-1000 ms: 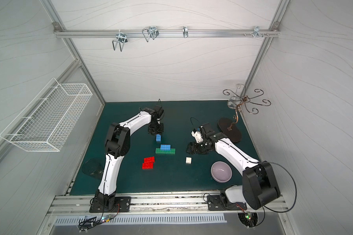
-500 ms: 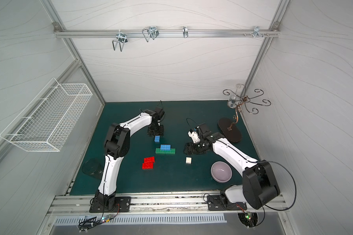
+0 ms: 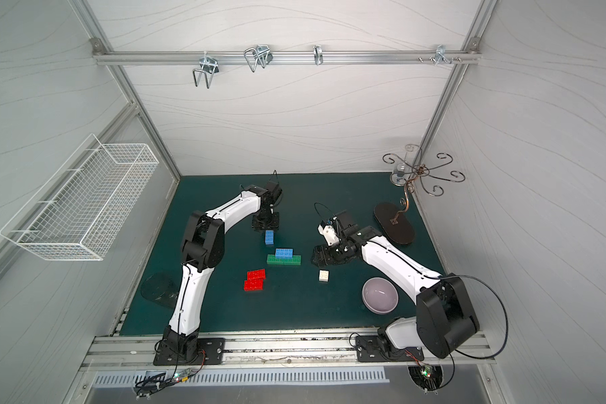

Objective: Assemble a small pinwheel with lego
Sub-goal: Pick up the lego brick from the center of the board.

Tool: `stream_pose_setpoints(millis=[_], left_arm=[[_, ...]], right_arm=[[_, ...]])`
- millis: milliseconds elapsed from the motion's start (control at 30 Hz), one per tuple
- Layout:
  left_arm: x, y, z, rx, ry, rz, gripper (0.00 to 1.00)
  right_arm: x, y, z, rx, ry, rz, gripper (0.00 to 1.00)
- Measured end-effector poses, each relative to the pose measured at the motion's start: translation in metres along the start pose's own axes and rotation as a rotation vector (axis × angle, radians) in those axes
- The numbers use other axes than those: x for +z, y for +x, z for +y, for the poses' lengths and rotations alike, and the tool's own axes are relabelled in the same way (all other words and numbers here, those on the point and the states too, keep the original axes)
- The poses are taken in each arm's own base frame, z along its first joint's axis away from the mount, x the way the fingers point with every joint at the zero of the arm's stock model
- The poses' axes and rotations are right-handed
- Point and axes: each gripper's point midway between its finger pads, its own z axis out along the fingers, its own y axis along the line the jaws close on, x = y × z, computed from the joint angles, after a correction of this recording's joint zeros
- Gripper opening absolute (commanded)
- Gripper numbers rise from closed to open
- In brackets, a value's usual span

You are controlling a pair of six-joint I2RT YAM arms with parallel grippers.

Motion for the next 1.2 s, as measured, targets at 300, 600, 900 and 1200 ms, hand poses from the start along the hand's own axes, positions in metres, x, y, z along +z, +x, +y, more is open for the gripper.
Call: stream_pose_setpoints(millis=[300, 600, 900, 1200], left_arm=[[0.001, -0.001, -0.002, -0.006, 0.007, -0.003, 0.45], [0.003, -0.002, -0.002, -0.002, 0.014, -0.002, 0.24], [-0.025, 0.021, 0.006, -0.028, 0.069, 0.029, 0.2], [-0.074, 0.041, 0.005, -0.058, 0.151, -0.01, 0.17]], right_arm=[[0.002, 0.002, -0.001, -0.001, 0.012, 0.01, 0.79], [0.007, 0.004, 0.012, -0.042, -0.006, 0.019, 0.79], [0.03, 0.011, 0.08, -0.329, -0.303, -0.165, 0.86], [0.014, -0.011, 0.133, -0.703, -0.439, -0.389, 0.88]])
